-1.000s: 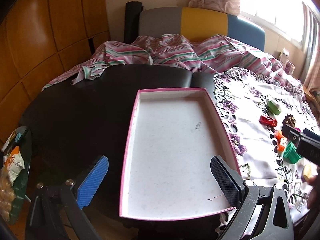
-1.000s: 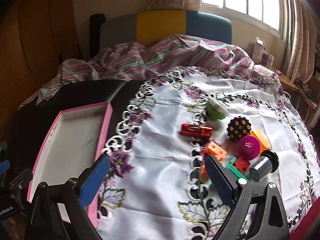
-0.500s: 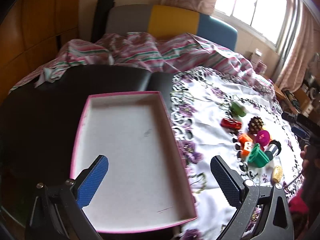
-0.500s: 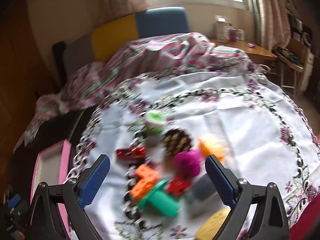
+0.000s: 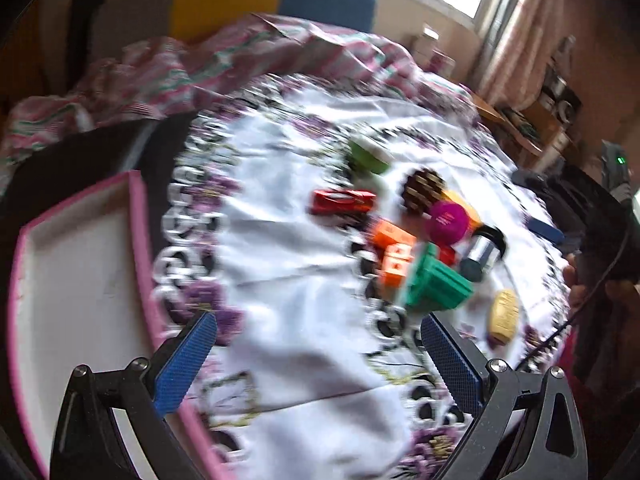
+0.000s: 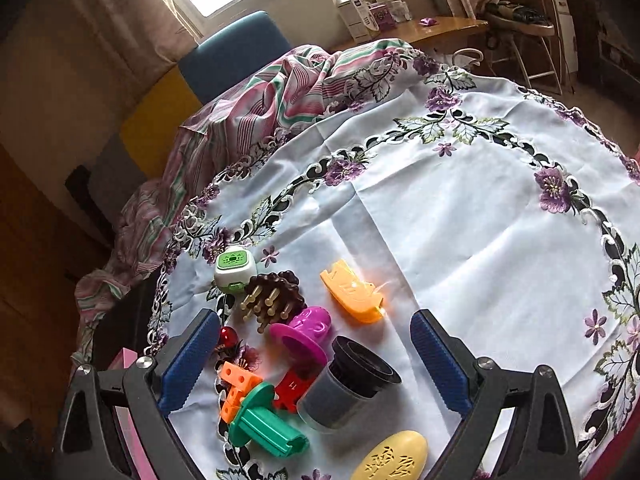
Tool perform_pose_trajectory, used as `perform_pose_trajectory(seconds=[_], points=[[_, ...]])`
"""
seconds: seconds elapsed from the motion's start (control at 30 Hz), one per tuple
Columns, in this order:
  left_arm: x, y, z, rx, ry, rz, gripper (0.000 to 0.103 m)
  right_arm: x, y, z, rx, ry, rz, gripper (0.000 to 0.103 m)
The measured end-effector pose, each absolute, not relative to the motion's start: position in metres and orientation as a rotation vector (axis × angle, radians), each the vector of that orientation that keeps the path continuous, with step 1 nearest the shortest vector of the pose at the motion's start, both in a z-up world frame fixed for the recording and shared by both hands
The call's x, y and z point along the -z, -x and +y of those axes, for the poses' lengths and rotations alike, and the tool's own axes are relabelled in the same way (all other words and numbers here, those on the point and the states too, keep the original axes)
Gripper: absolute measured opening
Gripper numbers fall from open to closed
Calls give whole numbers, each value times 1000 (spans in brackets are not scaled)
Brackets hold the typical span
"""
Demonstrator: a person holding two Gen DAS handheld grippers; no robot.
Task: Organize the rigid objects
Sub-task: 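Reach over the tablecloth and grasp the green spool with the left tool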
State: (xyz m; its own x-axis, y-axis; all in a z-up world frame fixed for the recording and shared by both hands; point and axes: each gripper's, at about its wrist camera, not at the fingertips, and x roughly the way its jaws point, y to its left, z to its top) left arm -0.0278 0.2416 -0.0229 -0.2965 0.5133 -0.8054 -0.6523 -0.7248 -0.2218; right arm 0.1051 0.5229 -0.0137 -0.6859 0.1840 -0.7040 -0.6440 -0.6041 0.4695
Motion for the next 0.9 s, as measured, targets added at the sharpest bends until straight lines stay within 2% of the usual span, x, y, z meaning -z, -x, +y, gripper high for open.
perform_pose_trajectory(seconds=[0.2,0.57,0.73,0.83,0.9], points=[[25,4,300,-1920,1109,281,103,12,-105,523,-2289,853,975,98],[53,-10,364,-1804,1035,538,102,22,-117,540,-2218,835,1111,98],[71,-5,380,-1778,1046,600,101,23,-120,543,-2200,824,1133,98],[77,-5,384,-1795,1015,621,85,23,-119,543,-2196,829,1123,98],[71,-6,383,-1798,988,585,60,24,-118,543,-2192,839,1112,98]])
